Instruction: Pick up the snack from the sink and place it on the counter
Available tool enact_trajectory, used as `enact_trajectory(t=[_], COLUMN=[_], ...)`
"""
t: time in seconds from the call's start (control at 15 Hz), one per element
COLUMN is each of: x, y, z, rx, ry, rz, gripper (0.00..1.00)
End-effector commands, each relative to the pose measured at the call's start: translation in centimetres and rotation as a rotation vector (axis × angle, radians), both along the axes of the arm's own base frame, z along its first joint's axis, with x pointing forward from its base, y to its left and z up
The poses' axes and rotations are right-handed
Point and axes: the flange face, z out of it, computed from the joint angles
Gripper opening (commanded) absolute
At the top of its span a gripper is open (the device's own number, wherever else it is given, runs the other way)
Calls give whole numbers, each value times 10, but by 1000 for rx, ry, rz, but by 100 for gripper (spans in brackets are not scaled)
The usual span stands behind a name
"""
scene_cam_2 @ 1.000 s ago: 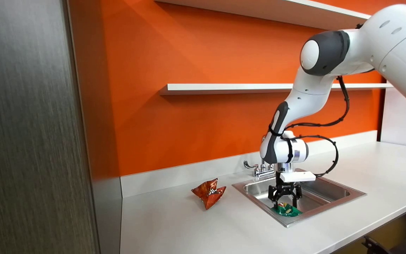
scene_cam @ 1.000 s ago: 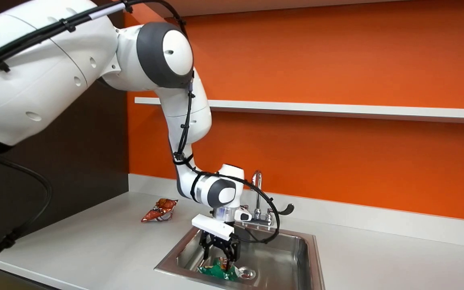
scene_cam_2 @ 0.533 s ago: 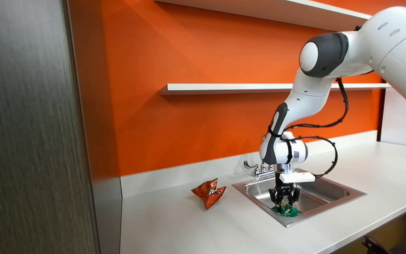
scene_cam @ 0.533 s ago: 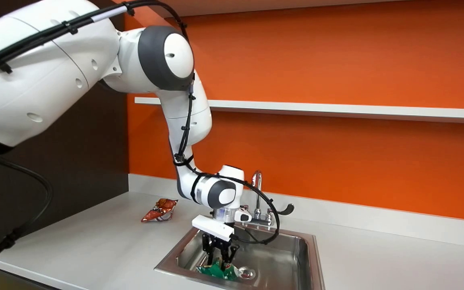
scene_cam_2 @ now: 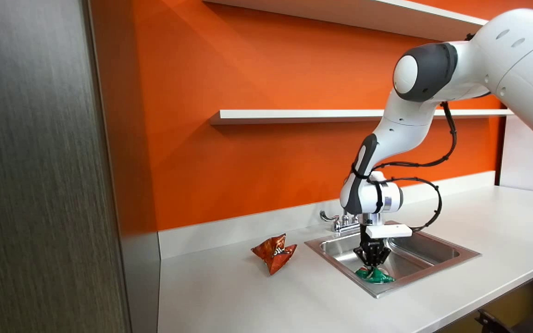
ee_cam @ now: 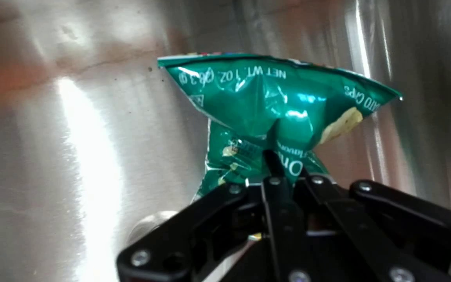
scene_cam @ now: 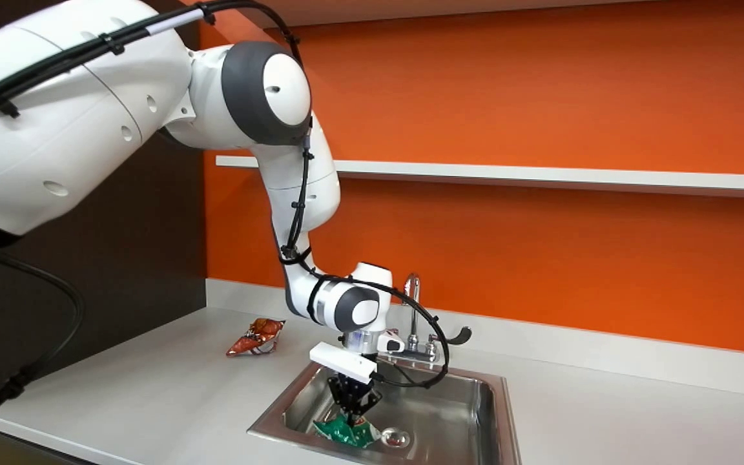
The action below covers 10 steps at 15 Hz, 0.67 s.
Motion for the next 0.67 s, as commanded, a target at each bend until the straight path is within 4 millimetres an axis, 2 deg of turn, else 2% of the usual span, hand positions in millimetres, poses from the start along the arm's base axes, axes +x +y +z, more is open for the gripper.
enact_trajectory(t=[0.0, 0.2, 0.6], x=[5, 6, 3], y=[2, 3, 9], z=[3, 15, 67], rx=[-4, -6, -28], ry=[3, -13, -59], rz=[-2, 0, 10], gripper=[1, 0, 0])
